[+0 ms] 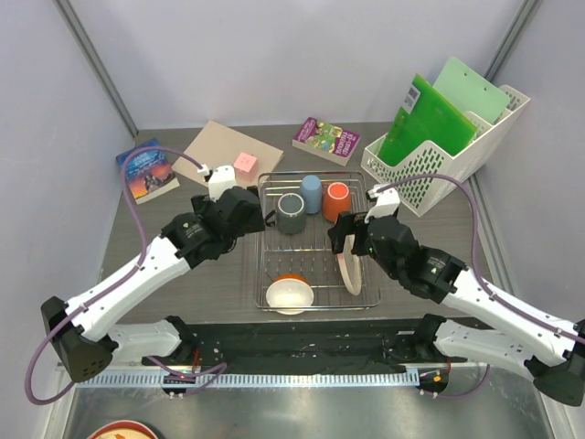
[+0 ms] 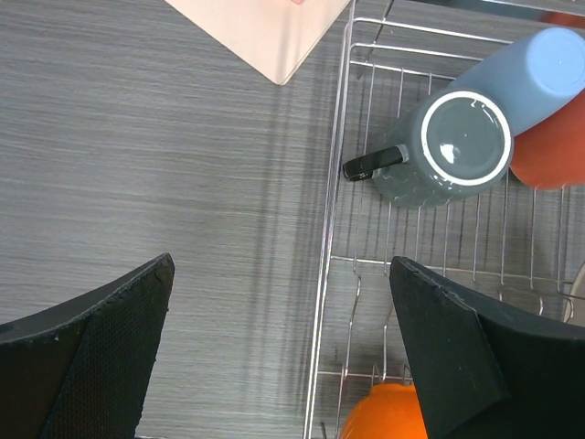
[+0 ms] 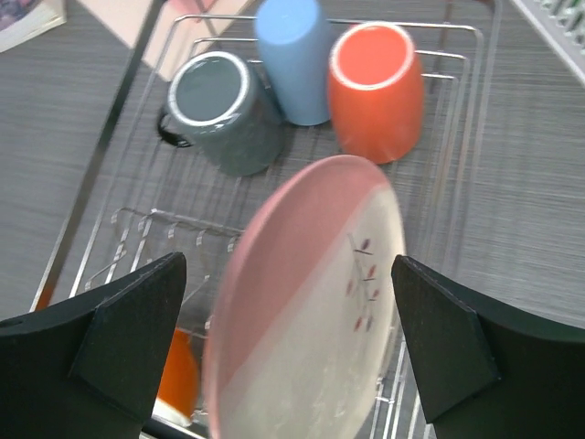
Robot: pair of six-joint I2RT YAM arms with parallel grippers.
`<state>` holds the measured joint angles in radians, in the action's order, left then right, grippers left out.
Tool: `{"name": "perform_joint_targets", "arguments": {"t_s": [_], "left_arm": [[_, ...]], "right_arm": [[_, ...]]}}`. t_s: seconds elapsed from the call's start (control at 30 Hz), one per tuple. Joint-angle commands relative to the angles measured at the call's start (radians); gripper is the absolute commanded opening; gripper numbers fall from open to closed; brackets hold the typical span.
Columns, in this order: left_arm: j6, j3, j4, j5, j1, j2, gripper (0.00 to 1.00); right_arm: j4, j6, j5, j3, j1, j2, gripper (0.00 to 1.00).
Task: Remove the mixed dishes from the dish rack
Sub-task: Pick up the plate from the dish rack.
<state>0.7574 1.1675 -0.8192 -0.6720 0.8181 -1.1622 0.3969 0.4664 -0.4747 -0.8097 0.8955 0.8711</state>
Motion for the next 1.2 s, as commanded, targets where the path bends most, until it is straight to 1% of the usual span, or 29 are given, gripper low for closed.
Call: {"name": "perform_joint_targets", "arguments": {"t_s": [0.0,0.1,0.2,0.23,0.33,0.57,0.8,0.83,0.9,0.93,1.0,1.03,1.1,1.13,1.17], "left_arm": [[0.040,-0.028,0.017,-0.021,-0.002,0.022,1.00],[0.048,-0.051,0.020,-0.018,-0.002,0.036,1.00],[0.060,-0.071,0.025,-0.011,-0.002,0.050,1.00],[0.065,-0.077,0.023,-0.009,-0.002,0.053,1.00],[0.074,-0.095,0.023,-0.005,-0.002,0.067,1.00],[0.089,-0.129,0.029,0.003,0.000,0.090,1.00],[0.105,-0.155,0.028,0.012,0.000,0.096,1.00],[0.108,-0.158,0.028,0.014,0.000,0.096,1.00],[0.109,-0.164,0.028,0.017,0.000,0.099,1.00],[0.112,-0.167,0.028,0.017,-0.002,0.099,1.00],[0.112,-0.173,0.028,0.017,-0.002,0.099,1.00],[0.117,-0.175,0.029,0.018,-0.002,0.101,1.00],[0.117,-0.178,0.032,0.022,-0.002,0.099,1.00],[0.118,-0.180,0.032,0.023,-0.002,0.098,1.00],[0.118,-0.180,0.032,0.023,-0.002,0.098,1.00]], "right_arm": [[0.003,0.031,0.021,-0.080,0.054,0.028,0.99],[0.032,0.046,-0.021,-0.103,0.115,0.089,0.97],[0.091,0.089,-0.106,-0.118,0.166,0.163,0.90],[0.120,0.103,-0.157,-0.120,0.175,0.173,0.85],[0.152,0.165,-0.225,-0.105,0.200,0.187,0.77],[0.220,0.225,-0.309,-0.092,0.201,0.193,0.72],[0.250,0.244,-0.318,-0.089,0.206,0.239,0.67],[0.249,0.244,-0.318,-0.089,0.207,0.247,0.63],[0.249,0.242,-0.318,-0.092,0.209,0.249,0.60],[0.246,0.242,-0.320,-0.092,0.212,0.249,0.55],[0.243,0.235,-0.318,-0.097,0.215,0.249,0.50],[0.243,0.233,-0.320,-0.100,0.215,0.247,0.44],[0.241,0.227,-0.317,-0.106,0.218,0.244,0.41],[0.238,0.225,-0.317,-0.108,0.218,0.244,0.33],[0.240,0.221,-0.315,-0.114,0.218,0.243,0.31]]}}
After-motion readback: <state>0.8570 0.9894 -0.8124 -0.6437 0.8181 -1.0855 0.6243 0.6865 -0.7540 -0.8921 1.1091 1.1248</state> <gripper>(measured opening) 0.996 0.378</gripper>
